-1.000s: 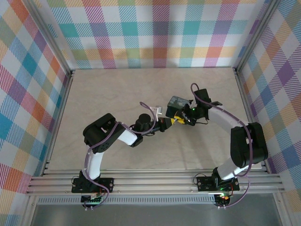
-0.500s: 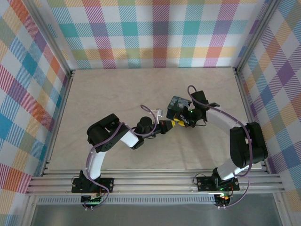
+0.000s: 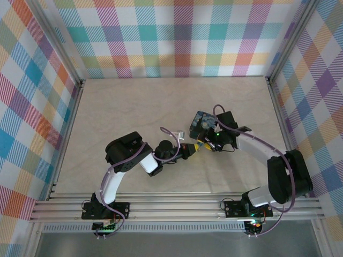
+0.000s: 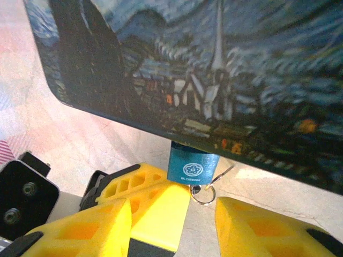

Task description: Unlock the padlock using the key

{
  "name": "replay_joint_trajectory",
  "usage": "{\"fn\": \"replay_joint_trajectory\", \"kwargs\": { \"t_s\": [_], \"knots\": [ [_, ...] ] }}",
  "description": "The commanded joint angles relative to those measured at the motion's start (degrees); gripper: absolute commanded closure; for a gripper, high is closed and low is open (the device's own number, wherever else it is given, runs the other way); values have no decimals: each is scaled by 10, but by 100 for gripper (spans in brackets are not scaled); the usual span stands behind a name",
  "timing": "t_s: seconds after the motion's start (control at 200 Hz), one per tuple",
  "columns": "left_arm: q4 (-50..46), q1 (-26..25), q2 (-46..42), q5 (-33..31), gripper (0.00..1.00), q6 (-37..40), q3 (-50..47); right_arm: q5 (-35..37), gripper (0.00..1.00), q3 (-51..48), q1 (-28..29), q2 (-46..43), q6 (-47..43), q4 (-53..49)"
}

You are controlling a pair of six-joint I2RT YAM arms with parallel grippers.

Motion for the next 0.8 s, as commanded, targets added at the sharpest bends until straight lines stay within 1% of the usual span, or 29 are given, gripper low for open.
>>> {"fn": "replay_joint_trajectory", "kwargs": {
  "t_s": [0.0,0.16,0.395,0.58,0.795],
  "knots": [
    [-1,-7,14,-12,100,10,-15,38,55,-30,1,-22,25,42],
    [-4,-7,13,-11,100,2,-12,63,55,-74,8,-30,54,103],
    [-4,-7,21,-7,100,-4,-11,74,53,-79,27,-16,72,140],
    [-4,-8,17,-8,100,-6,-15,85,53,-74,35,-14,68,140],
    [-5,-8,9,-9,100,-7,-19,78,53,-40,41,27,62,117]
  ]
}}
